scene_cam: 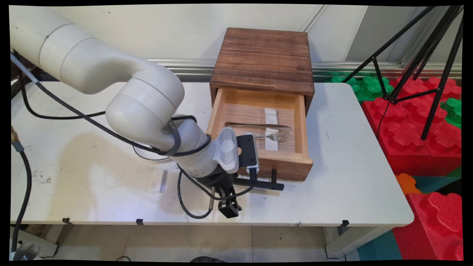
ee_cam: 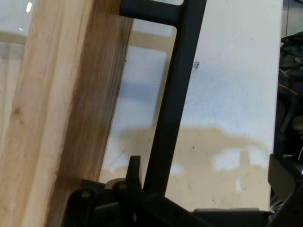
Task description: Open the drawer
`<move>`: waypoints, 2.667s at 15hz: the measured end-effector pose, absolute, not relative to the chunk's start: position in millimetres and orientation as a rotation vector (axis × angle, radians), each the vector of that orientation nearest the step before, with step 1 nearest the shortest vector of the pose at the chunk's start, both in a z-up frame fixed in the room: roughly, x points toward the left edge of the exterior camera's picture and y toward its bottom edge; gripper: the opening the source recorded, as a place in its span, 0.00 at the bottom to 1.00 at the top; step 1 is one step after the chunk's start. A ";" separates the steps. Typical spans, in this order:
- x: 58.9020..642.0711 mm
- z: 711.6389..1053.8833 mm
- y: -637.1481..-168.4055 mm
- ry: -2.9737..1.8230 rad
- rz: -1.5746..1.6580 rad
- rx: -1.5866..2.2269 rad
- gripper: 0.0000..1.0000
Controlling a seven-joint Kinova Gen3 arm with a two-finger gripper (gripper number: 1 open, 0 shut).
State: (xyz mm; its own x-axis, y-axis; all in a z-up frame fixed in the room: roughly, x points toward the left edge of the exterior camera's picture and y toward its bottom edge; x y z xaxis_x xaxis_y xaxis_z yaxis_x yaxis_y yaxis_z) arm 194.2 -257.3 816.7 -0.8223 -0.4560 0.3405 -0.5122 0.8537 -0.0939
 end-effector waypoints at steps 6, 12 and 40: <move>194.9 818.4 -248.4 -2.730 0.260 0.715 1.00; 195.5 819.2 -242.0 -2.734 0.256 0.704 1.00; 195.8 826.3 -219.4 -2.736 0.255 0.682 1.00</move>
